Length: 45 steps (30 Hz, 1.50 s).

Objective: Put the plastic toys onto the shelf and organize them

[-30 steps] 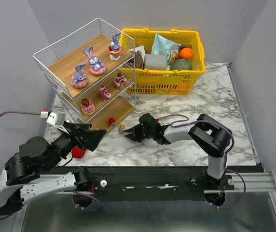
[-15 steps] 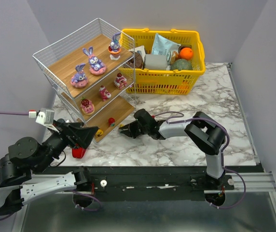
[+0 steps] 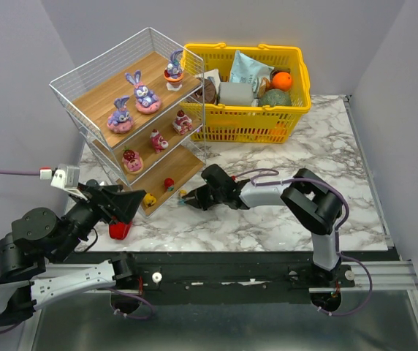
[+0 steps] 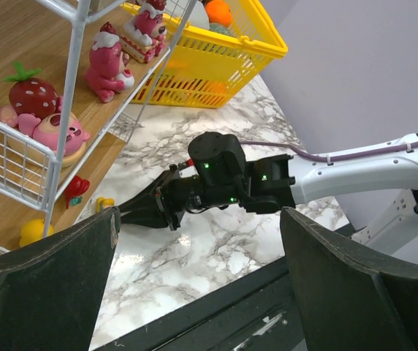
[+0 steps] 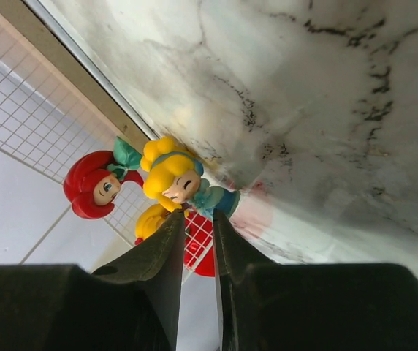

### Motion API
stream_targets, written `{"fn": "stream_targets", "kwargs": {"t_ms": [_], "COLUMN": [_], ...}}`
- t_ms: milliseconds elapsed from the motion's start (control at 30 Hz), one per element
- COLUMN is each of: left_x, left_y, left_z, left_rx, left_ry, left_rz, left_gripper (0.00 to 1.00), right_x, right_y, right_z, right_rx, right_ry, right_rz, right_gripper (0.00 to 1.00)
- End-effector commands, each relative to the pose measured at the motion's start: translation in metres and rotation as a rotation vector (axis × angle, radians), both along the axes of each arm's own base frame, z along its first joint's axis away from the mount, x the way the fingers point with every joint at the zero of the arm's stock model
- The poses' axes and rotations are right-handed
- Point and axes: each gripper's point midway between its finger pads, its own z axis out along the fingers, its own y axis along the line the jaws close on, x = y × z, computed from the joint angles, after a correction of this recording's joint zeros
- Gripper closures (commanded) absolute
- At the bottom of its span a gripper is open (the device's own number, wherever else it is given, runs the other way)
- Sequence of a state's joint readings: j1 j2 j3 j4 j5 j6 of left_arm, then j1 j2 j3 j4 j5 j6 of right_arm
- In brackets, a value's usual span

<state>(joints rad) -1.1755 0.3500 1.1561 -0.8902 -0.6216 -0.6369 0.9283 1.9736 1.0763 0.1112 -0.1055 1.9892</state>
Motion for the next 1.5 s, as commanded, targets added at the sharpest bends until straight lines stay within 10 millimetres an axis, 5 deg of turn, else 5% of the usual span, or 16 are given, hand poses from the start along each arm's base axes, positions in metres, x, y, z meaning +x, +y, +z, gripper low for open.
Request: {"fn": "stream_targets", "kwargs": {"t_ms": [0,200,833,1467], "left_x": [0.002,0.001,0.003,0.004], "left_y": [0.013,0.014,0.019,0.023], "left_z": [0.003,0.004,0.0,0.004], "left_rx": [-0.016,-0.027,-0.021,-0.025], "left_ry": [-0.003,-0.005,0.006,0.003], "left_rz": [0.043,0.045,0.072,0.084], "left_gripper": [0.01,0.01,0.01,0.01], "right_x": [0.007,0.002,-0.027,-0.015], "right_y": [0.003,0.01,-0.005,0.001], "right_z": [0.032,0.043,-0.008,-0.03], "right_rx": [0.021,0.028,-0.07,-0.094], "right_ry": [-0.023,-0.016,0.181,0.175], "right_rz": [-0.037,-0.012,-0.014,-0.049], "right_gripper": [0.71,0.7,0.69,0.77]}}
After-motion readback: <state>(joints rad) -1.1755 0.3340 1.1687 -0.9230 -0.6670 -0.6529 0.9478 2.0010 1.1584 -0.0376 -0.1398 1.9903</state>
